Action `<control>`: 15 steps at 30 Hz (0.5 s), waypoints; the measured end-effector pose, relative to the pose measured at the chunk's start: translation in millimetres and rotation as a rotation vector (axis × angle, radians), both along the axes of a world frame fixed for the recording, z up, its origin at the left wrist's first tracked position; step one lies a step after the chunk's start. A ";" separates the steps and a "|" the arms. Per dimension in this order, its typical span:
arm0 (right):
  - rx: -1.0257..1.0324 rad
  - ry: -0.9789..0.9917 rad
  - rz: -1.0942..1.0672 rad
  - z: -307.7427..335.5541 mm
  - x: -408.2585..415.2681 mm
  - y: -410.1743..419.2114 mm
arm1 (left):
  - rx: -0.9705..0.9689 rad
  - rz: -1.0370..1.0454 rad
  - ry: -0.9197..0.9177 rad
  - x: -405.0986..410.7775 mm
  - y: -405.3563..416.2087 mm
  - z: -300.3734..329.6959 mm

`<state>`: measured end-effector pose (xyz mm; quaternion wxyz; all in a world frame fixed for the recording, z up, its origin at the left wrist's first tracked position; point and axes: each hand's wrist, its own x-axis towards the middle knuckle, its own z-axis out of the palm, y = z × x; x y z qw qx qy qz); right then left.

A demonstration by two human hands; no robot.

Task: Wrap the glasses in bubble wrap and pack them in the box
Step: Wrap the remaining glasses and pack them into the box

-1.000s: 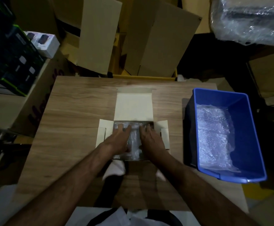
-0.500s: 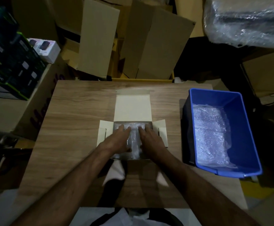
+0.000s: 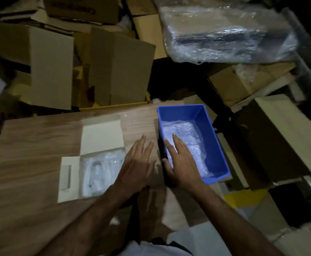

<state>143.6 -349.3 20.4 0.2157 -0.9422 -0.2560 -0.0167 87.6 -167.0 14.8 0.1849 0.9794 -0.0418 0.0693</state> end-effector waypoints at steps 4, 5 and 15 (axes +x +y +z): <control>-0.034 0.051 -0.063 -15.7 22.6 -62.5 | -0.030 -0.091 -0.085 33.4 -48.7 -0.4; -0.093 0.137 -0.058 -19.1 30.1 -74.7 | -0.003 -0.088 -0.071 41.4 -57.1 -2.9; -0.446 0.473 0.329 -81.1 94.6 -76.8 | 0.037 0.034 0.196 67.9 -71.8 -36.4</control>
